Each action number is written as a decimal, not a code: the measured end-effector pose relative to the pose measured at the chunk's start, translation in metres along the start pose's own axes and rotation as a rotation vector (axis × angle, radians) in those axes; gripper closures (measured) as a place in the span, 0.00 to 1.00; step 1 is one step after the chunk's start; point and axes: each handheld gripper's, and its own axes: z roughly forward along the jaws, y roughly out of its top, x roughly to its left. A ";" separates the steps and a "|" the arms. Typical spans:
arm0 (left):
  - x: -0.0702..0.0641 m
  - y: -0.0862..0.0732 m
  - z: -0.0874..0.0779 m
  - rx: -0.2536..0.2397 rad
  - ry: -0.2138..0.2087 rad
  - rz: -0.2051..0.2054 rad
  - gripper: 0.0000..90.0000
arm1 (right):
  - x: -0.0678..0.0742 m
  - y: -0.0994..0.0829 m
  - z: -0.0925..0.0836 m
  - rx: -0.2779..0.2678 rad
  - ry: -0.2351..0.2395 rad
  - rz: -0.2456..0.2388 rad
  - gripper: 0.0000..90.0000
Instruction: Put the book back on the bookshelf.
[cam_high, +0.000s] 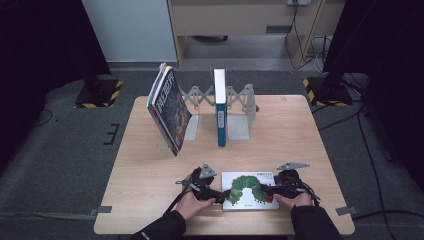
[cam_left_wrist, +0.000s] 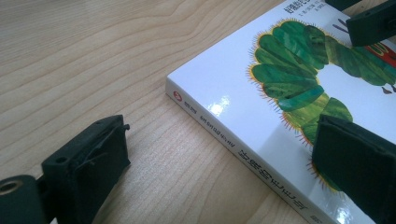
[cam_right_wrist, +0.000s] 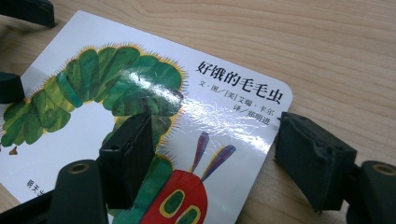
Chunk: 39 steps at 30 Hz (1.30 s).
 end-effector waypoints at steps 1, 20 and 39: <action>0.000 0.000 0.000 0.000 0.000 0.000 0.03 | 0.000 0.000 0.000 0.000 -0.001 0.001 0.33; -0.018 0.006 -0.001 0.014 -0.045 -0.045 0.29 | -0.002 0.001 -0.005 -0.023 0.025 0.035 0.35; -0.011 0.010 0.007 -0.038 -0.032 -0.065 0.26 | -0.012 0.014 -0.011 -0.169 0.084 0.104 0.35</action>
